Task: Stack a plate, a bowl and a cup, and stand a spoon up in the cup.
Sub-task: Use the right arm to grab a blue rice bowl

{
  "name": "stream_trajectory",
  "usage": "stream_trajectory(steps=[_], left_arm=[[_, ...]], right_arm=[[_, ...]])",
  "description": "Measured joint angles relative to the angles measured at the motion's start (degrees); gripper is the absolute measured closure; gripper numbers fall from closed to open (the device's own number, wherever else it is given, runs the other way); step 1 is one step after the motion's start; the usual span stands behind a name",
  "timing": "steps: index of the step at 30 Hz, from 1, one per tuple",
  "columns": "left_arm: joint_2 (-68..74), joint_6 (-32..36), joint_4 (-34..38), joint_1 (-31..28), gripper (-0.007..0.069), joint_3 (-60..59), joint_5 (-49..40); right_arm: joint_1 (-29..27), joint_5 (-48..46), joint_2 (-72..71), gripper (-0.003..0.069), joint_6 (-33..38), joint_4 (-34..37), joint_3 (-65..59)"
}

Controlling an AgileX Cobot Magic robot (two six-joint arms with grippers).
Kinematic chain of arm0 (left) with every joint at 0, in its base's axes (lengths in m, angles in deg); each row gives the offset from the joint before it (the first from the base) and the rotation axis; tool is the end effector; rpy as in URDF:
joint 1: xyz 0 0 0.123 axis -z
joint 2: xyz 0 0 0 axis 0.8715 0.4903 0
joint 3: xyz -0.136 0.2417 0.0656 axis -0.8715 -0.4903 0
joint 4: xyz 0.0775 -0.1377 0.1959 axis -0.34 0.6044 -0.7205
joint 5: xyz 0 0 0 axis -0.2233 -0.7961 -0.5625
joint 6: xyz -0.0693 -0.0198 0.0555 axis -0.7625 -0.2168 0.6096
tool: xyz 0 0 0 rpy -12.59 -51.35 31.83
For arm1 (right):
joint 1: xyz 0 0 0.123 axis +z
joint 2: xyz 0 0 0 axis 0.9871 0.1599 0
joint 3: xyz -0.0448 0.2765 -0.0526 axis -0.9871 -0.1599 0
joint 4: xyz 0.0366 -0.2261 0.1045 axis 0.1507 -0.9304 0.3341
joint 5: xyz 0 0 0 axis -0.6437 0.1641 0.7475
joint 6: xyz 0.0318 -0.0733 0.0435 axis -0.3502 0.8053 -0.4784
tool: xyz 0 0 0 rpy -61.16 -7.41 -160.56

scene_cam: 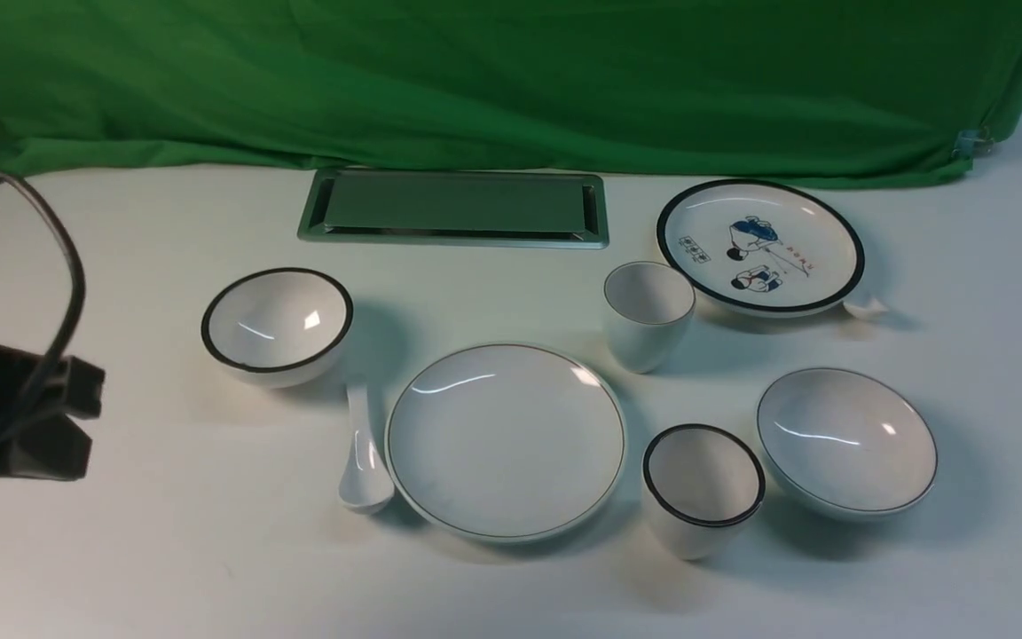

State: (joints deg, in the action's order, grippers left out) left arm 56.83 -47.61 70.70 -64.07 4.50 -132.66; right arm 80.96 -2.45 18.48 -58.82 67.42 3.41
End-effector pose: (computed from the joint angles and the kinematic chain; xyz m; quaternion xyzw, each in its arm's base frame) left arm 0.1916 -0.0111 0.3052 -0.0094 0.9707 -0.1173 0.2093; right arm 0.0527 -0.0053 0.2304 0.1917 0.5601 0.2148 0.7768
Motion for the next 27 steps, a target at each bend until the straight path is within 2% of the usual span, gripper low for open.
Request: stream_trajectory(steps=[2, 4, 7, 10, 13, 14, 16, 20, 24, 25, 27], left_arm=[[0.00, 0.23, 0.00, 0.00, 0.0619, -0.22, 0.45], [-0.05, 0.37, 0.54, 0.00, 0.0619, -0.22, 1.00], [-0.05, 1.60, 1.42, 0.00, 0.0619, -0.22, 1.80], [-0.05, 2.70, 1.99, 0.00, 0.0619, -0.22, 2.32], [-0.05, 2.86, 2.18, 0.00, 0.0619, -0.22, 2.36], [-0.05, 2.86, 2.19, 0.00, 0.0619, -0.22, 2.30], [-0.05, 2.88, 2.24, 0.00, 0.0619, -0.22, 1.33], [-0.05, 2.88, 2.42, 0.00, 0.0619, -0.22, -0.13], [-0.05, 2.88, 2.59, 0.00, 0.0619, -0.22, -0.96], [-0.05, 2.88, 2.59, 0.00, 0.0619, -0.22, -1.09], [-0.05, 2.88, 2.59, 0.00, 0.0619, -0.22, -1.20]], right_arm=[[0.15, -2.18, 0.34, 0.0423, -1.25, 0.00, 0.76], [0.83, -8.98, 2.13, 0.0448, -1.12, 0.13, 4.74], [1.76, -21.23, 9.03, 0.0529, 1.91, 0.15, 12.71], [2.58, -33.16, 22.20, 0.0610, 7.68, 0.15, 23.32], [2.81, -41.36, 36.19, 0.0620, 14.43, 0.15, 30.48], [2.81, -41.89, 37.24, 0.0619, 14.83, 0.15, 31.49], [2.88, -47.71, 50.22, 0.0619, 18.71, 0.15, 37.25], [2.88, -52.24, 65.18, 0.0615, 22.27, 0.15, 45.05], [2.88, -54.09, 78.39, 0.0514, 23.46, -0.19, 54.04], [2.88, -54.09, 80.64, 0.0470, 23.51, -0.77, 55.61], [2.88, -53.87, 87.46, 0.0270, 22.27, -4.77, 60.05]])
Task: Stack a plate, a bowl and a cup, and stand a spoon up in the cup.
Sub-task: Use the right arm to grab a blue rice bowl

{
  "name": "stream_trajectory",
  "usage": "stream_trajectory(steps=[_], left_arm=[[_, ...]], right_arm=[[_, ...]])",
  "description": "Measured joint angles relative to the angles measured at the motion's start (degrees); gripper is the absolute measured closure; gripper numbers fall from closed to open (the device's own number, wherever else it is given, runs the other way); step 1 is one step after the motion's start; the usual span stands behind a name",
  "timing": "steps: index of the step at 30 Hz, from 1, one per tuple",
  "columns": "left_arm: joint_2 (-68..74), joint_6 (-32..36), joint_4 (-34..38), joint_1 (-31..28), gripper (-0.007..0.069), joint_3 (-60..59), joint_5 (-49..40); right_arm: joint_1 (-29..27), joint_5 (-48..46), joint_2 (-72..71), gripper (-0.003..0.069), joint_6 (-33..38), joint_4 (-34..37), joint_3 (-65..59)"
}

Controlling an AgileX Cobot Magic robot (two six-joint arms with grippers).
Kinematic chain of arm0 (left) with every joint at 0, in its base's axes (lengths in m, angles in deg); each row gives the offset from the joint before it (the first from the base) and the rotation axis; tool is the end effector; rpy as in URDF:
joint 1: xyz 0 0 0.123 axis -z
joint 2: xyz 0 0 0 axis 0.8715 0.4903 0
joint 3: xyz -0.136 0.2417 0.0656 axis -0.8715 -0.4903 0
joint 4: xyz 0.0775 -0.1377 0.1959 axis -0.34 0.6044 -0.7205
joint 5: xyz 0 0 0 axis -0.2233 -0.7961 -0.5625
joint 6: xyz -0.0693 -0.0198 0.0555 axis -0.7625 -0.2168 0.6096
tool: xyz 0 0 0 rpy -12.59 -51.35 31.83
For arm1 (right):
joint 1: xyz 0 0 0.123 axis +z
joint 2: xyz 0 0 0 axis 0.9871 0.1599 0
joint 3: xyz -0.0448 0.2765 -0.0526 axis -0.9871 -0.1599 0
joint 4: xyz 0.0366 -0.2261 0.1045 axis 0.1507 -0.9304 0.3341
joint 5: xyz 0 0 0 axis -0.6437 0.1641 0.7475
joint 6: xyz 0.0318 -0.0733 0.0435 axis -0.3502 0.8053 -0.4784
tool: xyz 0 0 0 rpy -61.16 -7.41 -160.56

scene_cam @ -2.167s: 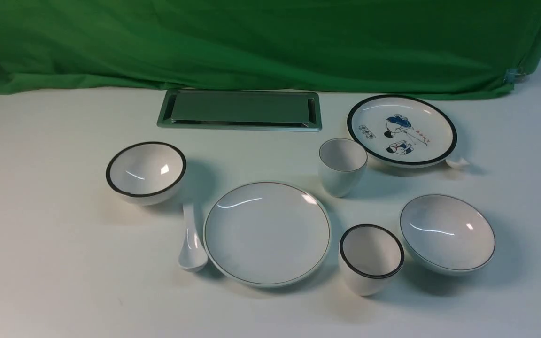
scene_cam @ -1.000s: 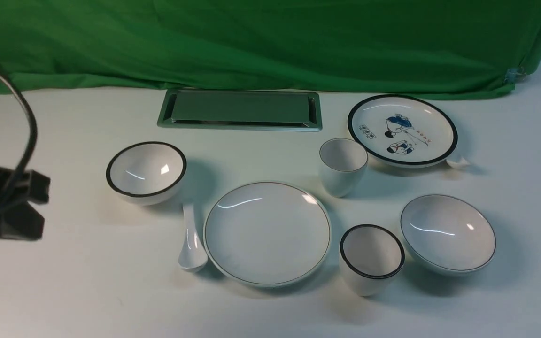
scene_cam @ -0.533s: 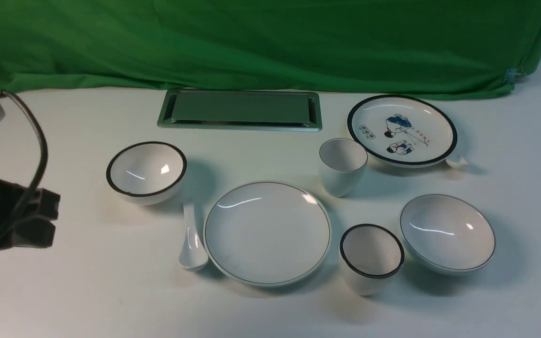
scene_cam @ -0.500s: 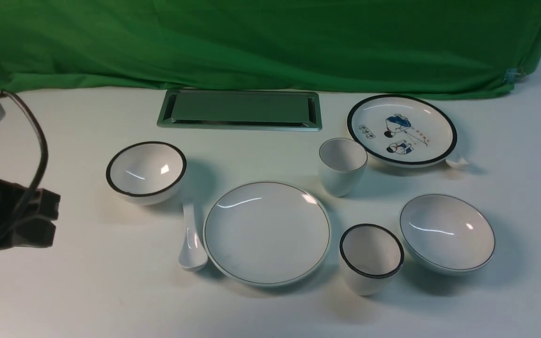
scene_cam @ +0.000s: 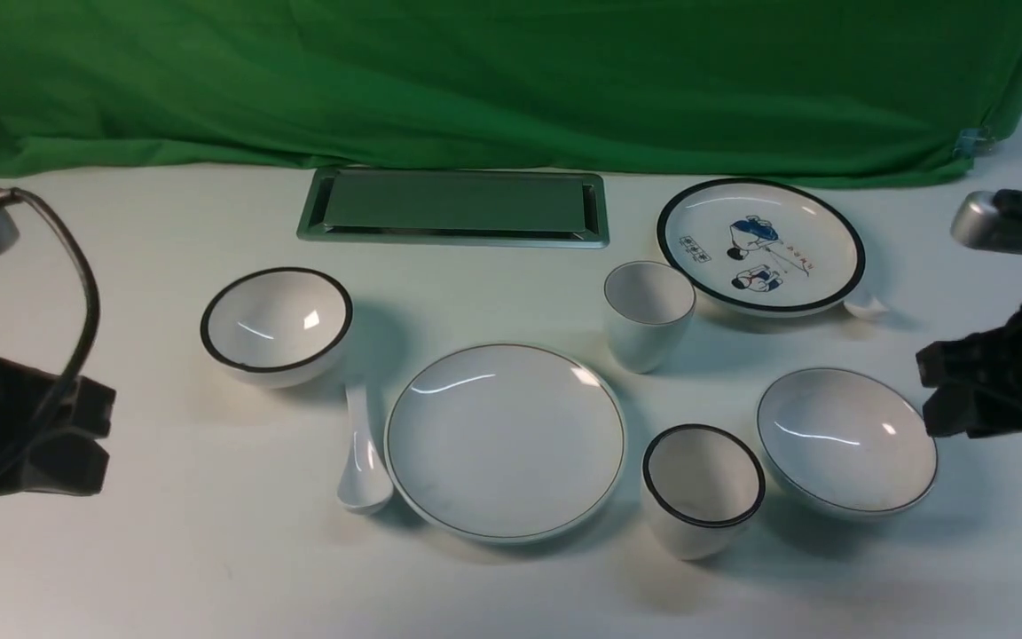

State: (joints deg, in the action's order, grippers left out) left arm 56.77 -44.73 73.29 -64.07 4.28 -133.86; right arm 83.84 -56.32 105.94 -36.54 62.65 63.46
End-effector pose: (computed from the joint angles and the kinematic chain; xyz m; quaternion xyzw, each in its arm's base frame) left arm 0.1897 -0.0150 0.3047 0.0095 0.9698 -0.1350 0.2027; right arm 0.3059 0.0267 0.2486 -0.0035 0.9708 0.0705 0.2294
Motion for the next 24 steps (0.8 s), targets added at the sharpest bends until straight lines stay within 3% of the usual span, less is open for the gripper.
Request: stream_trajectory(steps=[1, 2, 4, 13, 16, 18, 20, 24], left_arm=[[0.00, 0.00, 0.00, 0.00, 0.0619, 0.00, 0.00], [0.00, 0.00, 0.00, 0.00, 0.0619, 0.00, 0.00], [0.00, 0.00, 0.00, 0.00, 0.0619, 0.00, 0.00], [0.00, 0.00, 0.06, 0.00, 0.0619, 0.00, -0.04], [0.00, 0.00, 0.06, 0.00, 0.0619, 0.00, -0.04], [0.00, 0.00, 0.06, 0.00, 0.0619, 0.00, 0.01], [0.00, 0.00, 0.06, 0.00, 0.0619, 0.00, 0.01], [0.00, 0.00, 0.19, 0.00, 0.0619, 0.00, 0.01]], right_arm=[[0.00, 0.00, 0.87, 0.0270, -0.18, -0.38, 0.28], [0.00, 0.07, 4.10, 0.0158, -2.11, -3.56, 2.39], [0.00, 0.12, 7.45, 0.0109, -3.56, -5.66, 4.11], [0.00, 1.31, 18.65, 0.0098, -5.78, -6.50, 7.71], [0.00, 1.31, 20.13, 0.0212, -5.58, -5.81, 8.42], [0.02, 1.25, 20.18, 0.0415, -4.86, -5.57, 8.93], [0.02, 0.46, 19.59, 0.0510, -4.24, -4.59, 9.96], [0.08, -2.13, 17.09, 0.0578, -4.04, -5.09, 13.80]])
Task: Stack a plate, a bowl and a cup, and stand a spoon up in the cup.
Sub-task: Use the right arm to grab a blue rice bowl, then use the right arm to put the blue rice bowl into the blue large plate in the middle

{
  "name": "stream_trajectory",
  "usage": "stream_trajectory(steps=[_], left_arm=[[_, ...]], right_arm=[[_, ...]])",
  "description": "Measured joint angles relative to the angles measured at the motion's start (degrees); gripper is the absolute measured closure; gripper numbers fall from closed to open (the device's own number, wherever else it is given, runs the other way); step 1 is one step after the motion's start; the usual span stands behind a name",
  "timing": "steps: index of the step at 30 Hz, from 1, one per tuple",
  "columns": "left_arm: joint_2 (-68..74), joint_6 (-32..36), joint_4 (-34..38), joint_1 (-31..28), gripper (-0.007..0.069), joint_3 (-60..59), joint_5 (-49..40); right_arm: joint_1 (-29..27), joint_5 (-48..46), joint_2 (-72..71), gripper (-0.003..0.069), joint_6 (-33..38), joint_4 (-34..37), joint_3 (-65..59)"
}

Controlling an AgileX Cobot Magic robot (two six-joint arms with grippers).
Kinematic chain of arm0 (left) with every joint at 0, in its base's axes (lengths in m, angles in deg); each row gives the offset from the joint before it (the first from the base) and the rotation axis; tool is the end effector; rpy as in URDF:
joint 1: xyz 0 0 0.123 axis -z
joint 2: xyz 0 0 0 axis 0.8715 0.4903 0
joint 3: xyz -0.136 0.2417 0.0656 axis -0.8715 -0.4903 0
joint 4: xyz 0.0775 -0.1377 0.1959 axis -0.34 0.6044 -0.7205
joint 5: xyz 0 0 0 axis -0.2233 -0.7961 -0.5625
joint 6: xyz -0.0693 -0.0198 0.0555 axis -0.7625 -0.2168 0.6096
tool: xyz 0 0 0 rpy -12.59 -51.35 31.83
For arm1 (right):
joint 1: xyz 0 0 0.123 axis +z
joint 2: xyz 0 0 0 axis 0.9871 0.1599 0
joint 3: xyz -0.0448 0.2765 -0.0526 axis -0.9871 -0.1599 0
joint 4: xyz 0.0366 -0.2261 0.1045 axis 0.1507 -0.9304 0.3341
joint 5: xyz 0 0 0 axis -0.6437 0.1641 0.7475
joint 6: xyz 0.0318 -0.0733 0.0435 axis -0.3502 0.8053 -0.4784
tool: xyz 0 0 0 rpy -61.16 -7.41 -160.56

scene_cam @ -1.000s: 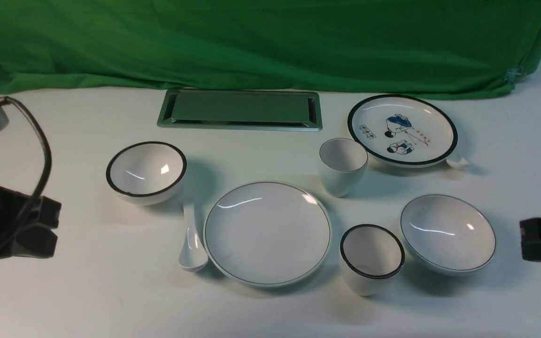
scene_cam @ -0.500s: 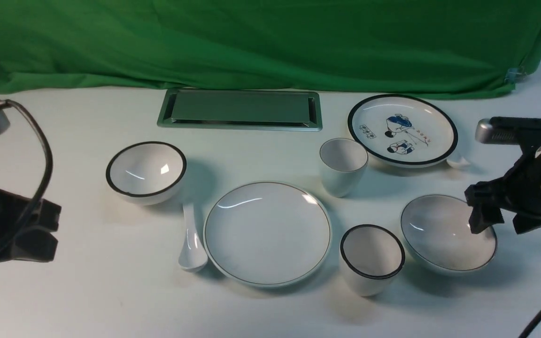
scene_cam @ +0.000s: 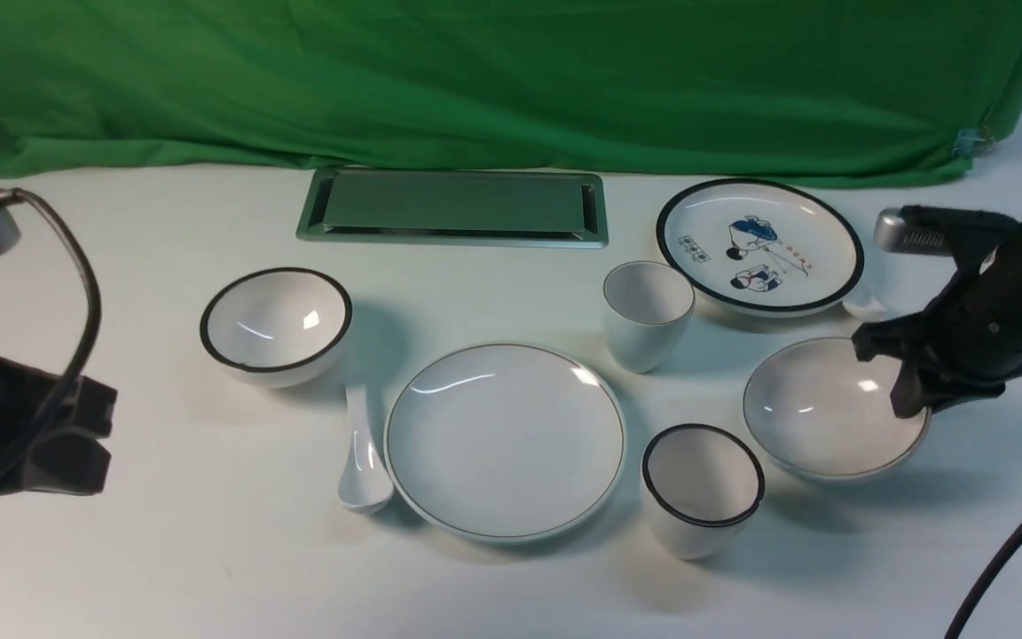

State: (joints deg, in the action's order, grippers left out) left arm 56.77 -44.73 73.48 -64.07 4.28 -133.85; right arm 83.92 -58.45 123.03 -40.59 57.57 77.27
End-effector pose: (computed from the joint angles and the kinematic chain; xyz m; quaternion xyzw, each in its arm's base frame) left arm 0.1897 -0.0152 0.3048 0.0090 0.9696 -0.1366 0.2029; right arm 0.3753 0.0259 0.2107 0.0041 0.9823 0.0414 0.1824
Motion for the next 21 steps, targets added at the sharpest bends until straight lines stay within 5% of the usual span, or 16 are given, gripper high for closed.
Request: stream_trajectory(steps=[9, 13, 21], left_arm=[[0.00, 0.12, 0.04, 0.00, 0.0619, 0.00, 0.63], [0.00, 0.12, 0.66, 0.00, 0.0619, 0.00, 2.32], [0.00, 0.12, 0.84, 0.00, 0.0619, 0.00, 2.41]], right_arm=[[4.02, -1.62, -7.83, 0.0578, 2.03, 6.38, 8.71], [12.44, -3.10, -4.70, 0.0578, 7.83, 15.53, 16.58], [23.73, -3.99, 11.50, 0.0578, 8.45, 16.83, 24.76]])
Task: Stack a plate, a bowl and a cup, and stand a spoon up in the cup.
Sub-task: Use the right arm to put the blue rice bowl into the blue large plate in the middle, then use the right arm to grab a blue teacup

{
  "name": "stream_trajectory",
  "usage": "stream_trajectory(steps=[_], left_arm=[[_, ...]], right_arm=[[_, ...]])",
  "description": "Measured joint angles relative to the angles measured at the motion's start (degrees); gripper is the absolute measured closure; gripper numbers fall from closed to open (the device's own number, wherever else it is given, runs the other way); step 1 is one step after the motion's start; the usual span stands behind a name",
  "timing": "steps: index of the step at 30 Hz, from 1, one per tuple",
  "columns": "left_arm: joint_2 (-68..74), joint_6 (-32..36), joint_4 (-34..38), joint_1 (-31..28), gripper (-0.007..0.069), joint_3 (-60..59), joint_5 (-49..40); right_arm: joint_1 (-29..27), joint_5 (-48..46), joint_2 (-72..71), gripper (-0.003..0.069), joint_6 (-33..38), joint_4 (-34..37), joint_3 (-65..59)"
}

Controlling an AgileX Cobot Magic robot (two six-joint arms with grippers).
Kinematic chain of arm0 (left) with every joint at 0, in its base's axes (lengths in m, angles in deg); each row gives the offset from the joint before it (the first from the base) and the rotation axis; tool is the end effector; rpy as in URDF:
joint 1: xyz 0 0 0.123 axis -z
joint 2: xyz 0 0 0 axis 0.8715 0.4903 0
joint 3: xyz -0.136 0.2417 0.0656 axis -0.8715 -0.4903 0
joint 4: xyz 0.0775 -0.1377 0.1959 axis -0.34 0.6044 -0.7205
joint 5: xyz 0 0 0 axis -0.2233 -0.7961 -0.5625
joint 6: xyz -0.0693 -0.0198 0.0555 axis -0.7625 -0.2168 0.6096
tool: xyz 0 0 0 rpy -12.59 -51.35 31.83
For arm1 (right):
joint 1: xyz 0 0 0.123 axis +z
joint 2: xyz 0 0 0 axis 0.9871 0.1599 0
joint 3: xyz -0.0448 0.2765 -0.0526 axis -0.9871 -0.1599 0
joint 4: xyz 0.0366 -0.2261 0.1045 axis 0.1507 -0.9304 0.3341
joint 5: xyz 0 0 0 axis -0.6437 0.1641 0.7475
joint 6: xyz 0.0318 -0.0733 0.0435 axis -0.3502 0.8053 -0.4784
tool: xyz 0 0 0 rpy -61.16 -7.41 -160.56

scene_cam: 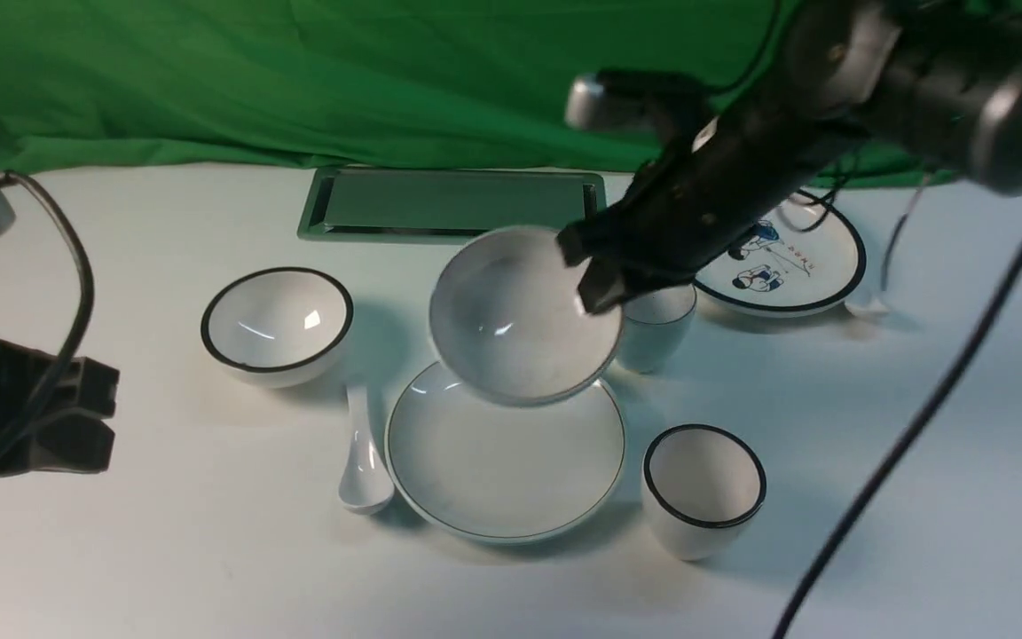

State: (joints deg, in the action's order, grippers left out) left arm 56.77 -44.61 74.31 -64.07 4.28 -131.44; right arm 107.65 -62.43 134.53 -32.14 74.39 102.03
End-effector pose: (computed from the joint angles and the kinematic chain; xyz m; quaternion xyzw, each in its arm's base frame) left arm 0.1933 -0.0155 0.3065 0.0041 0.9646 -0.1396 0.2237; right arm 0.3952 0.2277 0.2508 -0.1976 0.9308 0.2076 0.2269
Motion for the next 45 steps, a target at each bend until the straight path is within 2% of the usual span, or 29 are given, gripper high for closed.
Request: stream_trajectory(steps=[11, 16, 20, 22, 23, 25, 26, 30, 34, 37, 45], left_arm=[[0.00, 0.00, 0.00, 0.00, 0.0619, 0.00, -0.45], [0.00, 0.00, 0.00, 0.00, 0.0619, 0.00, -0.28], [0.00, 0.00, 0.00, 0.00, 0.0619, 0.00, -0.28], [0.00, 0.00, 0.00, 0.00, 0.0619, 0.00, -0.28], [0.00, 0.00, 0.00, 0.00, 0.0619, 0.00, -0.28], [0.00, 0.00, 0.00, 0.00, 0.0619, 0.00, -0.71], [0.00, 0.00, 0.00, 0.00, 0.0619, 0.00, -0.71], [0.00, 0.00, 0.00, 0.00, 0.0619, 0.00, -0.91], [0.00, 0.00, 0.00, 0.00, 0.0619, 0.00, -0.91], [0.00, 0.00, 0.00, 0.00, 0.0619, 0.00, -0.93], [0.00, 0.00, 0.00, 0.00, 0.0619, 0.00, -1.00]], right_arm=[[0.99, -1.38, 7.50, 0.0576, -1.32, -0.24, 1.03], [0.99, -1.50, 7.93, 0.0554, -1.32, -0.18, 1.03], [0.99, -1.78, 7.93, 0.0462, -1.32, -0.05, 1.13], [0.99, -2.53, 7.93, 0.0393, -1.27, 0.00, 1.54], [0.99, -2.94, 7.93, 0.0387, -1.27, 0.00, 1.63], [0.80, -6.88, 7.24, 0.0315, -1.05, -0.23, 3.96], [0.80, -7.26, 7.14, 0.0310, -1.05, -0.37, 4.21], [0.59, -11.42, 3.64, 0.0246, -1.37, -8.37, 11.47], [-1.02, -8.02, 2.06, 0.0184, -5.55, -16.86, 15.92], [-3.78, -5.73, 3.74, 0.0127, -7.44, -18.56, 16.46], [-6.89, -5.90, 10.62, 0.0111, -8.54, -18.85, 16.46]])
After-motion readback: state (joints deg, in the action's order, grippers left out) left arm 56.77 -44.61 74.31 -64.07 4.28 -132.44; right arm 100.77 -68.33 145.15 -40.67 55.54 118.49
